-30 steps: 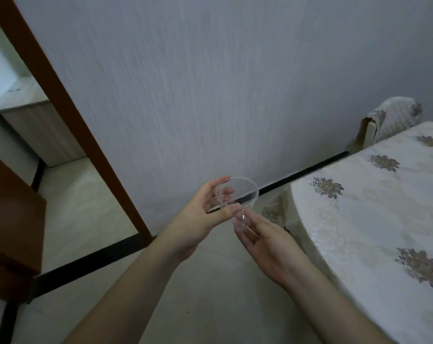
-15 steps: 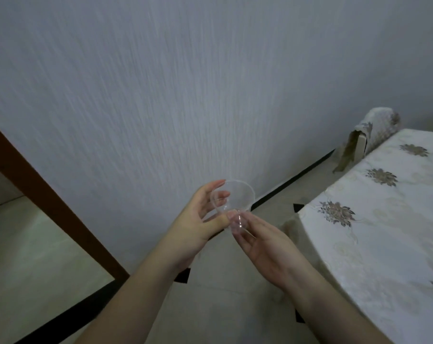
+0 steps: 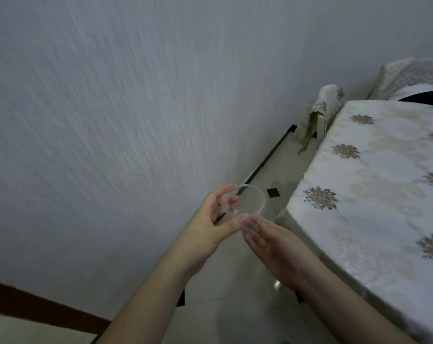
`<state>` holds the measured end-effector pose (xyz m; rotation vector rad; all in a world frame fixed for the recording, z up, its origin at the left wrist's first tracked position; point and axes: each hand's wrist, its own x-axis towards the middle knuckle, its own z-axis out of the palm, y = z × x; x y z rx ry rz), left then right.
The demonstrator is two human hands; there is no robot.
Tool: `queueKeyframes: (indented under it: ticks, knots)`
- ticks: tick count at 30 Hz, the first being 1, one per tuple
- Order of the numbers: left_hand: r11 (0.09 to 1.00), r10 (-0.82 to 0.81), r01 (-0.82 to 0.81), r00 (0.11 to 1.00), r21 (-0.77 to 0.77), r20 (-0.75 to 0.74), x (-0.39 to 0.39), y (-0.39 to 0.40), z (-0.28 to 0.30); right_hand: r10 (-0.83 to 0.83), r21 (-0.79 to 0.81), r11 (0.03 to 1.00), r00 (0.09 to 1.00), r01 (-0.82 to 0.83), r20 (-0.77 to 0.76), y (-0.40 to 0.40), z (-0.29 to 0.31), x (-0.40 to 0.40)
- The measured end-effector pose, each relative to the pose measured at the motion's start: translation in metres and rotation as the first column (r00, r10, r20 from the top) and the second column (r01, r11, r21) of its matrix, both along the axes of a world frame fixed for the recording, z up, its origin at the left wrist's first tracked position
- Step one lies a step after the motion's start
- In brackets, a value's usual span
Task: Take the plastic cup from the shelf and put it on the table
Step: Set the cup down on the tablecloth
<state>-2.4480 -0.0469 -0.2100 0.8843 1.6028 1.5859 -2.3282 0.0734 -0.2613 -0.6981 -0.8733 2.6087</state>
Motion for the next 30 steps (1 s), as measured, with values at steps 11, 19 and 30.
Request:
queueKeyframes:
  ticks: [11,19,30]
  knots:
    - [0.972,-0.227,0.228,0.974,-0.053,0.018,0.006,0.155,-0.038,-0.355,-0.053,0.932,0.931,0.360,0.078,0.119,-0.029,0.032]
    - [0.944,-0.299,0.292,0.954,-0.152,-0.023,0.016,0.269,-0.057,-0.404,-0.090,0.903,0.902,0.420,0.154,0.214,-0.036,0.052]
    - [0.894,-0.423,0.415,0.906,-0.168,-0.013,0.034,0.368,-0.081,-0.467,-0.031,0.875,0.859,0.483,0.211,0.295,-0.060,0.075]
